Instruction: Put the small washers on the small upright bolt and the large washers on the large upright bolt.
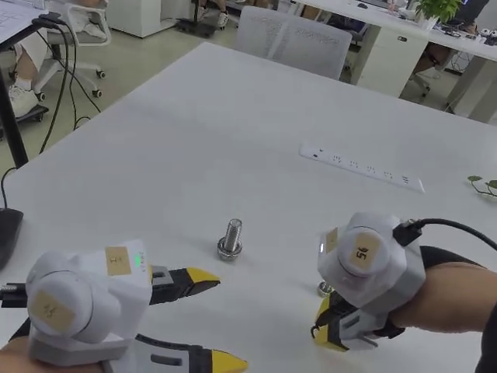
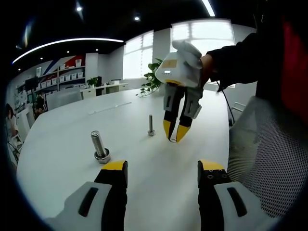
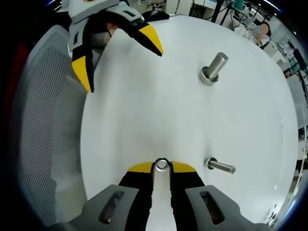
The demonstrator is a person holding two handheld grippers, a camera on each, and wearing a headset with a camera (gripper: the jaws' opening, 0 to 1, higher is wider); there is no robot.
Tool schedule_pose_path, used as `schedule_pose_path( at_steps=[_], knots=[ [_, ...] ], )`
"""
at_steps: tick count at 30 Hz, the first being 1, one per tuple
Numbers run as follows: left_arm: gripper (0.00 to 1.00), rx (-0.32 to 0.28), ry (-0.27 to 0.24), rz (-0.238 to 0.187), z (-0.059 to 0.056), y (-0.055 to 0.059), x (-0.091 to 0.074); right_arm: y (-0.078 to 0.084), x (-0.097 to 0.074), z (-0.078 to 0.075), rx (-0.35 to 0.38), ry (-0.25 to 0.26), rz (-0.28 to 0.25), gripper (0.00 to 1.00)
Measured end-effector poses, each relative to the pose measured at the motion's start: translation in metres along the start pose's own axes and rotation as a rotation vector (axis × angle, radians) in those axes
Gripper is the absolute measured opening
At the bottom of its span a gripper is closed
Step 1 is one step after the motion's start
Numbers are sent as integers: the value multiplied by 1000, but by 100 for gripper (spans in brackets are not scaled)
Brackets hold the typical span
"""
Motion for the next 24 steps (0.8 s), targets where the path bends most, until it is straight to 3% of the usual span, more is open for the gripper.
schedule_pose_path(
  at_steps=[24],
  knots=[
    [58,1,13,12,0,0,3,31,-28,-24,88,52,1,14]
  ],
)
Point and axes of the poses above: the centre of the closed fingertips' face, and the gripper's own axes: x roughly forward along the fingers, z roughly to its left, y roughly out of its underside, the point moved 1 cm from there along -x, roughly backward along the fingers, and after that the axes turned 12 degrees about -x, right-handed, at the moved point
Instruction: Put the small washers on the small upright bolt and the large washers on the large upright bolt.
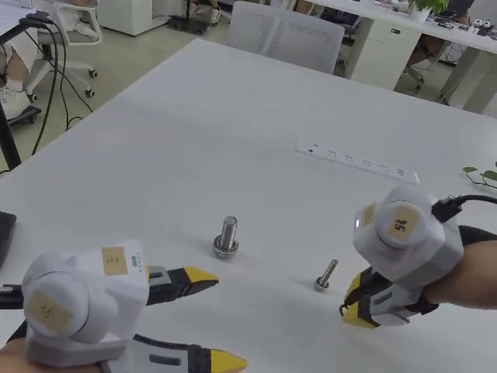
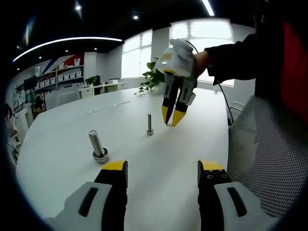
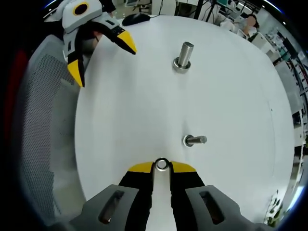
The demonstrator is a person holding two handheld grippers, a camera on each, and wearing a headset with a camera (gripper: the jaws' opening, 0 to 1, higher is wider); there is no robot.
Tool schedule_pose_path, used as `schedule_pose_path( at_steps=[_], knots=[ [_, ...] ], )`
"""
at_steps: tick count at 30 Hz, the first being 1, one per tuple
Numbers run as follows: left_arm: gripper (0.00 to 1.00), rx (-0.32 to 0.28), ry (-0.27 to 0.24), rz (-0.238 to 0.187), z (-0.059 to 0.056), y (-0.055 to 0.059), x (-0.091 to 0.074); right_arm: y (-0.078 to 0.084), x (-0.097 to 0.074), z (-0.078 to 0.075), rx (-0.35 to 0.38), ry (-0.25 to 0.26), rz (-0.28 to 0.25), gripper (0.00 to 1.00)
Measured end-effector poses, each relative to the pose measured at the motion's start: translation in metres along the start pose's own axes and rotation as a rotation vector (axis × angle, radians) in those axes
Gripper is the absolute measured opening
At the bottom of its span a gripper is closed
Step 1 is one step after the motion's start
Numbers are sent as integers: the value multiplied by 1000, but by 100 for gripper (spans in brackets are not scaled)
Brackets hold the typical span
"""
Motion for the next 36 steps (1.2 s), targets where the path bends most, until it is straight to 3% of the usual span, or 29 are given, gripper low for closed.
schedule_pose_path(
  at_steps=[9,20,36],
  knots=[
    [58,-1,5,4,0,1,1,4,-13,-15,-3,26,9,14],
    [58,-1,7,4,1,1,2,-13,-30,-30,-40,67,-12,14],
    [57,-8,1,-1,1,1,1,-27,-24,-40,-78,76,-11,14]
  ],
)
Point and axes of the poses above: the centre of the closed fingertips' face, and the gripper's own axes: x roughly forward along the fingers, z roughly to its left, y roughly out of its underside, the point moved 1 cm from there along -x, roughly backward along the fingers, and after that the axes turned 12 degrees about -x, right-handed, at the moved point
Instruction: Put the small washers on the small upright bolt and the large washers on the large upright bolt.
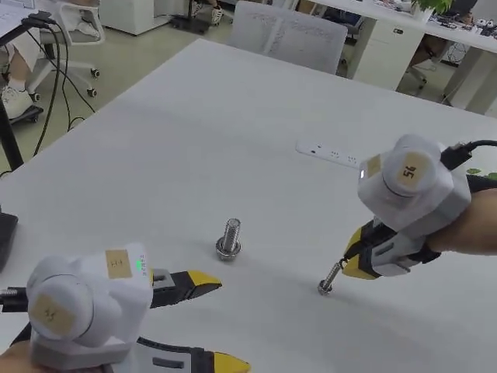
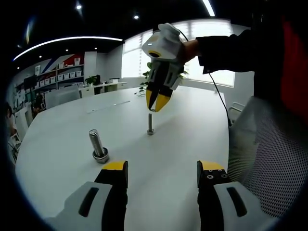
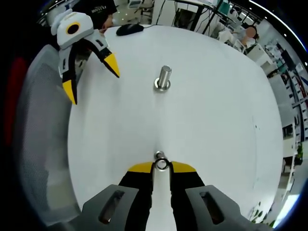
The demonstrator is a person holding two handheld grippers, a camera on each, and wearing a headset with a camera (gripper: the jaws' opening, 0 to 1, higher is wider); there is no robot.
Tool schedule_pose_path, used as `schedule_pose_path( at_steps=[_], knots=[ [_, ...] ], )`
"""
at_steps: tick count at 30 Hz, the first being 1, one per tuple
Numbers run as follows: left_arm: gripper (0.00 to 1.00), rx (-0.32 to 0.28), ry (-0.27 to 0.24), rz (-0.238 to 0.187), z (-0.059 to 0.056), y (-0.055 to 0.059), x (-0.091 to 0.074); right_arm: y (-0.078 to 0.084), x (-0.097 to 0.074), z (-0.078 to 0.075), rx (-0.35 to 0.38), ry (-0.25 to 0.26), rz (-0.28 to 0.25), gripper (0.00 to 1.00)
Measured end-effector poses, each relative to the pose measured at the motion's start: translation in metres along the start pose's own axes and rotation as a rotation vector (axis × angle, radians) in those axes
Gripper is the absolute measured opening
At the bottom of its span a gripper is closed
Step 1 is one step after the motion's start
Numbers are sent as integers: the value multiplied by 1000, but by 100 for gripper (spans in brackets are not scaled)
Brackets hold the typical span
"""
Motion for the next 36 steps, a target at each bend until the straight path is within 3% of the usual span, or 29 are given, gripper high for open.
schedule_pose_path(
  at_steps=[26,36],
  knots=[
    [57,-17,-7,4,3,5,1,1,14,-1,-8,-26,16,14],
    [57,-21,-8,6,4,7,1,4,27,0,0,-45,21,14]
  ],
)
Point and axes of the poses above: the centre of the closed fingertips' face, and the gripper's own axes: x roughly forward along the fingers, z roughly to its left, y roughly out of its underside, the point moved 1 cm from there along -x, roughly backward along the fingers, and after that the axes turned 12 degrees about -x, right-handed, at the moved point
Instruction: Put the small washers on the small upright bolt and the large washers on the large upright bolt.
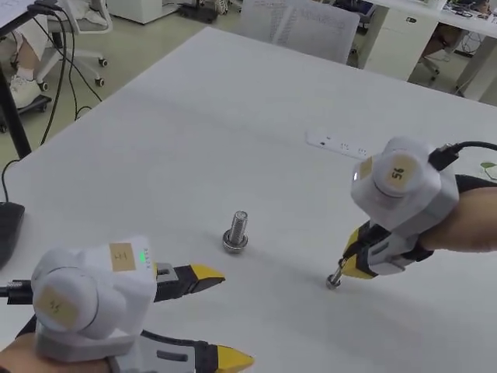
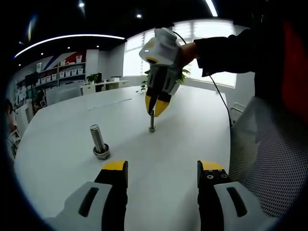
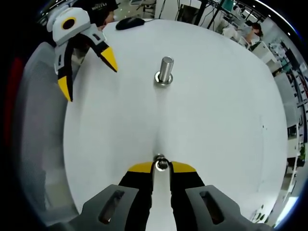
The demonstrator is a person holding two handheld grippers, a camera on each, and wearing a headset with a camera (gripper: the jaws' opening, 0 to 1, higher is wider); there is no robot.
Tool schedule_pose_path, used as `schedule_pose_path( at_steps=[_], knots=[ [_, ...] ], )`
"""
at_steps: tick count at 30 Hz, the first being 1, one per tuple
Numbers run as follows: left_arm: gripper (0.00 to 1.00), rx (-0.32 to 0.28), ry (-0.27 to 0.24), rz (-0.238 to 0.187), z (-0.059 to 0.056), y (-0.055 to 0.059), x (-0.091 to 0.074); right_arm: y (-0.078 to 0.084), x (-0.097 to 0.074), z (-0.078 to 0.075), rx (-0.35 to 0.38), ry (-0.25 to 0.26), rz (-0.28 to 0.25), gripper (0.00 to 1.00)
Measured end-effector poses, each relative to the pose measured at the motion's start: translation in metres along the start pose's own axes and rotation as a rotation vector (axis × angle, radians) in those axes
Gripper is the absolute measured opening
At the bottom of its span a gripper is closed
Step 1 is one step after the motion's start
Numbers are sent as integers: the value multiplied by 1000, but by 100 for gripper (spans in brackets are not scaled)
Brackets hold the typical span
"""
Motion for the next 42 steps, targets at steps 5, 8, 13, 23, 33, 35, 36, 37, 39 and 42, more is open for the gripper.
schedule_pose_path(
  at_steps=[5,8,13,23,33,35,36,37,39,42],
  knots=[
    [57,-2,0,3,0,2,0,3,10,1,7,-12,2,14],
    [57,-3,0,5,0,3,0,4,15,2,12,-18,3,14],
    [57,-7,-2,9,0,4,0,5,21,3,19,-28,4,14],
    [57,-9,-3,20,0,7,0,6,28,5,32,-32,-12,14],
    [57,-6,-2,29,0,8,-1,5,32,7,41,-29,-25,14],
    [57,-6,-1,29,0,8,-1,5,32,8,42,-29,-26,14],
    [57,-5,-1,30,0,8,-1,5,32,8,43,-28,-28,14],
    [57,-5,0,30,0,8,-1,5,32,8,44,-28,-30,14],
    [57,-5,0,32,0,8,-1,6,32,8,49,-28,-31,14],
    [57,-5,-1,31,0,8,-1,6,32,8,55,-29,-35,15]
  ],
)
Point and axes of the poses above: the centre of the closed fingertips' face, and the gripper's own axes: x roughly forward along the fingers, z roughly to its left, y roughly out of its underside, the point moved 1 cm from there along -x, roughly backward along the fingers, and after that the axes turned 12 degrees about -x, right-handed, at the moved point
